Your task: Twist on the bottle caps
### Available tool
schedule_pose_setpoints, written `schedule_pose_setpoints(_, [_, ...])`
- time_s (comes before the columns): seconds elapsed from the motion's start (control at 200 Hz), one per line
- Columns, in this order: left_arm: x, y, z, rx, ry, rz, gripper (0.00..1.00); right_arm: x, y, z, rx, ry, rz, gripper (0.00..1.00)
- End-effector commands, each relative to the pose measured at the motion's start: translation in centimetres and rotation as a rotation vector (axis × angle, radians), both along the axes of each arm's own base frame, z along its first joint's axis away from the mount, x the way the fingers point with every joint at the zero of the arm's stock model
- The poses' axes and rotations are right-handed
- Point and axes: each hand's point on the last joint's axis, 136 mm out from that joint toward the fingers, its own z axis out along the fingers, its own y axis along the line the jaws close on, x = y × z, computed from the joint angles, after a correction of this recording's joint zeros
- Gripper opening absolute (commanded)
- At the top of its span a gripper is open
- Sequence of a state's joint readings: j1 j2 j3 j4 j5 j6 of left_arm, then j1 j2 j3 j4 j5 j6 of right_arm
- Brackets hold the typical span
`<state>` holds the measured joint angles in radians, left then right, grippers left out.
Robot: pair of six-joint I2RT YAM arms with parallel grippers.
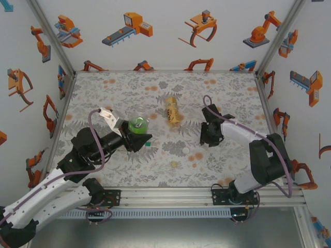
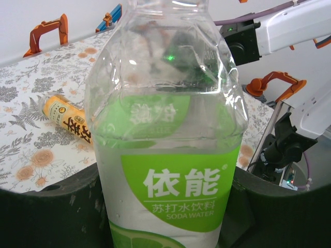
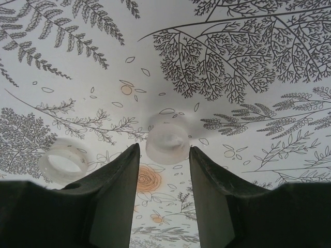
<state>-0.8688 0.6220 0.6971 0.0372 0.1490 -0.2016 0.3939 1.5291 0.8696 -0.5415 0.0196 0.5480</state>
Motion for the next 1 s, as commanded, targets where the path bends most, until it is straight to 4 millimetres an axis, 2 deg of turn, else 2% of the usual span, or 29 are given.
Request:
schedule_pose_setpoints(0.0, [0.3,0.2,0.7,-0.033,-0.012,0.016,0.0,-0.6,-0.5,-1.1,-0.009,0.034,-0.021,0.43])
schedule_pose_setpoints(0.175, [0.3,0.1,0.8,-0.028,-0.012,0.013,0.0,-0.9,-0.5,-2.0,-0.003,0.05,-0.026,0.43])
schedule_pose_setpoints(0.29, [0.3,0.2,0.8,-0.03,-0.013,0.014,0.0,-0.9,-0.5,-1.8,0.001,0.049,-0.025,0.43])
schedule_pose_setpoints(0.551, [0.3,0.1,0.7,-0.032,-0.003,0.011,0.0,0.0,-0.4,1.4,0.015,-0.022,-0.023,0.44])
schedule_pose_setpoints(0.646, [0.2,0.1,0.8,-0.036,-0.004,0.006,0.0,0.2,-0.1,2.0,0.034,-0.036,-0.026,0.44])
schedule_pose_setpoints(0.781, [0.1,0.1,0.8,-0.038,-0.001,0.004,0.0,0.3,0.0,2.0,0.038,-0.036,-0.03,0.44])
schedule_pose_setpoints(0.996, [0.1,0.4,0.9,-0.037,-0.008,0.016,0.0,-0.1,-0.1,0.9,0.032,-0.014,-0.03,0.43])
